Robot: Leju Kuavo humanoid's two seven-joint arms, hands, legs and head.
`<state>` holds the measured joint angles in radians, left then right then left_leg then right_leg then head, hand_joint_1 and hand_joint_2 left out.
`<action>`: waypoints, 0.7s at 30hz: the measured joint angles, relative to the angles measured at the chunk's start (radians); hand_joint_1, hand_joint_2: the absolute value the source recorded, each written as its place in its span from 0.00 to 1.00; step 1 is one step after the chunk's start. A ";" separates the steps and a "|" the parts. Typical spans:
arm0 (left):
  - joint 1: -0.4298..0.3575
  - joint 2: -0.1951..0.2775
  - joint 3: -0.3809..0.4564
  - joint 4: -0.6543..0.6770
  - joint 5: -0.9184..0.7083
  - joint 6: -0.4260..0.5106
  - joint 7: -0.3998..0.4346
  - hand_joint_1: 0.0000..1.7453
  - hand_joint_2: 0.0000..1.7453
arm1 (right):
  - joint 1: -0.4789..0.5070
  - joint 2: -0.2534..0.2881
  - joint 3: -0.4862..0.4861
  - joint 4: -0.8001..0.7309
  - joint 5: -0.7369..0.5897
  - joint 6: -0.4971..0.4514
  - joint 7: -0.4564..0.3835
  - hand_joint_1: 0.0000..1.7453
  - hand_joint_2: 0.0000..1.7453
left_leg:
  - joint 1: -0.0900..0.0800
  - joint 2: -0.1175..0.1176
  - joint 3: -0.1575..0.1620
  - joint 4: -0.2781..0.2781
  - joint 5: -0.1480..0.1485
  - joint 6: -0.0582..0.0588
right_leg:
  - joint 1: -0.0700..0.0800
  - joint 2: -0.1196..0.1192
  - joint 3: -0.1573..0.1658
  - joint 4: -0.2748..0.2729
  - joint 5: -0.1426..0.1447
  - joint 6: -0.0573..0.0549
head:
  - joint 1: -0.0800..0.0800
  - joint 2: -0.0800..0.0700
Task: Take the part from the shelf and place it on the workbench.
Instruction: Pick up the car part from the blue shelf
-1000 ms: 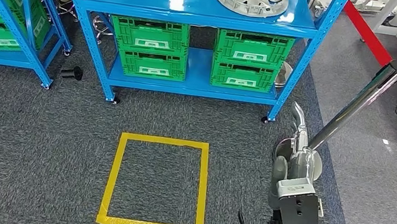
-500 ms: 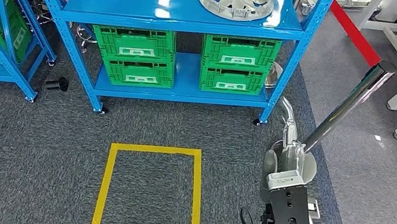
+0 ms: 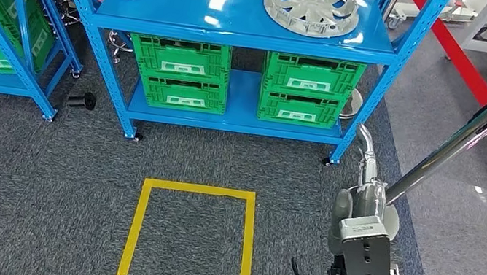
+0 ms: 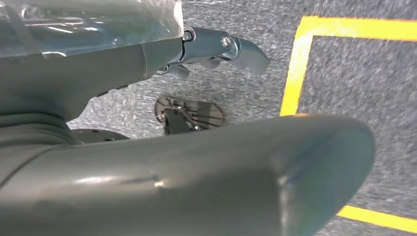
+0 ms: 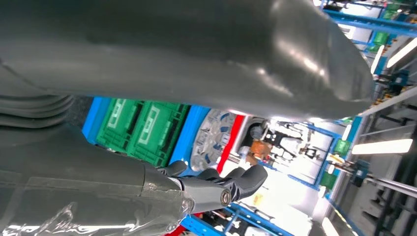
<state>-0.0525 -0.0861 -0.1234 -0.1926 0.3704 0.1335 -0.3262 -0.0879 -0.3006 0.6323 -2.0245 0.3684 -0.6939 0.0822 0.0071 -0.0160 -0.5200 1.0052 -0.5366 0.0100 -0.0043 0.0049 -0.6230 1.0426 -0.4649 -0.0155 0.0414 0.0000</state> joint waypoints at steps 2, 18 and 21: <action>-0.001 0.000 0.000 0.000 0.000 0.000 0.000 0.00 0.00 | 0.000 0.000 0.000 -0.001 0.000 0.000 0.000 0.00 0.00 | 0.000 0.002 0.003 -0.005 -0.005 -0.012 | -0.001 0.003 0.010 -0.018 -0.014 -0.011 | 0.000 0.000; 0.001 0.008 -0.021 0.001 0.009 0.010 0.003 0.00 0.00 | 0.004 0.000 0.000 0.014 -0.047 0.000 0.014 0.00 0.00 | -0.007 0.005 -0.076 0.012 0.071 0.012 | -0.009 0.004 0.139 -0.041 -0.099 0.003 | -0.043 0.000; 0.000 0.019 -0.023 0.000 0.021 0.021 0.002 0.00 0.00 | -0.010 -0.002 0.001 0.023 -0.050 0.000 0.032 0.00 0.00 | 0.002 0.001 -0.047 -0.014 0.057 0.022 | -0.010 0.002 0.066 0.082 -0.132 0.014 | -0.027 0.000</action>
<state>-0.0523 -0.0675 -0.1463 -0.1926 0.3910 0.1542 -0.3240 -0.0975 -0.3029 0.6329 -2.0017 0.3180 -0.6935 0.1137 0.0089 -0.0146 -0.5667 0.9910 -0.4794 0.0323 -0.0139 0.0065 -0.5574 1.1247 -0.5972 -0.0011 0.0142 0.0000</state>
